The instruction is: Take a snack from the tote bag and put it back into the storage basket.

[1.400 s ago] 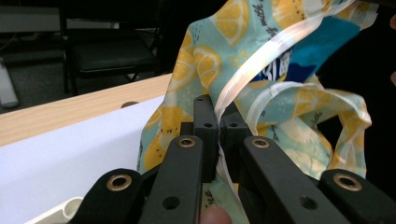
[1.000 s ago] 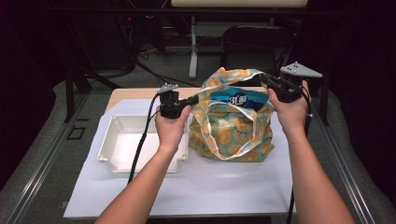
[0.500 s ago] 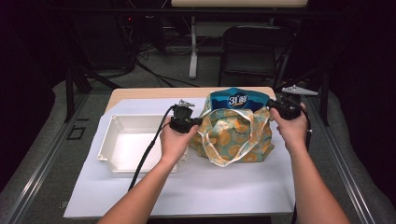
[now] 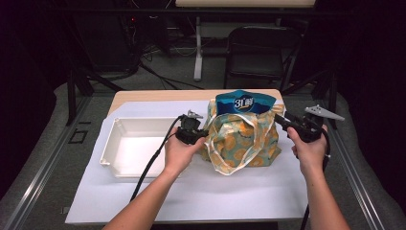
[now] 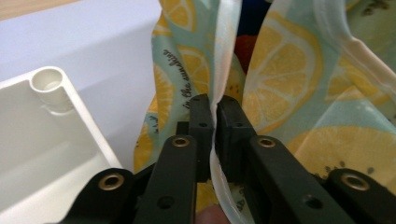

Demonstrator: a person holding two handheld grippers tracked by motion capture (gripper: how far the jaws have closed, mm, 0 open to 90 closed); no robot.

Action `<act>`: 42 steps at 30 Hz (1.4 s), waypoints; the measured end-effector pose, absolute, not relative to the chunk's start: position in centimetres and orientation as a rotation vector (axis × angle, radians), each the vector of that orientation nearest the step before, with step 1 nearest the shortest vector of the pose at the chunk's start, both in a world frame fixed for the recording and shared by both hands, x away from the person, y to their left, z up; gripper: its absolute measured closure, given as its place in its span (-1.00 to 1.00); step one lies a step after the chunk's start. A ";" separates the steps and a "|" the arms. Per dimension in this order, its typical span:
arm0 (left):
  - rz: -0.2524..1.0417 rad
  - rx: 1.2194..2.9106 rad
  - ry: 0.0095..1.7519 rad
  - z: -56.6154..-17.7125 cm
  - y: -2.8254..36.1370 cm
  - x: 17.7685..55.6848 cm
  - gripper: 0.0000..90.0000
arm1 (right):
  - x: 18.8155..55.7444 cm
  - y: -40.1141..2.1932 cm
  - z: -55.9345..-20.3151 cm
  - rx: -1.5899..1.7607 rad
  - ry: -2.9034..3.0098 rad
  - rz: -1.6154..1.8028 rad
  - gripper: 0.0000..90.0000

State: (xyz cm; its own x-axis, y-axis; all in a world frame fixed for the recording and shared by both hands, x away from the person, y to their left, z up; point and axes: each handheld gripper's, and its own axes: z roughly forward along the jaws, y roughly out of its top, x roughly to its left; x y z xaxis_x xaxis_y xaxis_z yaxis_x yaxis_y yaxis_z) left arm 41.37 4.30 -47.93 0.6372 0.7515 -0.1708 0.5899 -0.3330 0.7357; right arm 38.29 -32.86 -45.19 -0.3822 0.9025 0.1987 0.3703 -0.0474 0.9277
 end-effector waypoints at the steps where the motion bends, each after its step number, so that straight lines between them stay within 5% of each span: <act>1: 0.268 2.038 1.049 -47.9 4.4 41.2 0.79 | 37.7 -32.7 -45.1 1.331 1.731 1.444 0.05; 4: 0.296 1.977 1.053 -47.6 5.2 40.6 0.53 | 36.3 -32.2 -44.8 1.291 1.694 1.521 0.01; 14: 0.249 1.789 0.967 -45.5 7.1 39.1 0.30 | 37.1 -30.1 -46.5 1.368 1.771 1.510 -0.41; 23: 0.187 1.818 0.904 -46.3 5.6 38.1 0.06 | 35.9 -29.6 -48.4 1.340 1.772 1.505 0.55; 28: 0.233 1.885 0.885 -46.9 4.3 37.1 0.26 | 35.0 -29.6 -48.4 1.309 1.749 1.470 0.86; 33: 0.291 1.993 0.924 -47.8 3.2 36.5 0.99 | 34.2 -29.8 -48.2 1.305 1.768 1.410 1.00; 42: 0.294 2.055 0.974 -50.1 2.3 35.2 1.00 | 33.5 -30.3 -49.9 1.379 1.799 1.368 1.00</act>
State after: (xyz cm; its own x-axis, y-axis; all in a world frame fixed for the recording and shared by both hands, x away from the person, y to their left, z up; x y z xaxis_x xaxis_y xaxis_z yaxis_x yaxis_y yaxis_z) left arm 35.18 2.35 -50.09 0.6731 0.7284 -0.1282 0.5361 -0.3610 0.7631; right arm 33.52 -30.30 -49.86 -0.3705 0.9105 0.1838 0.4205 -0.0120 0.9072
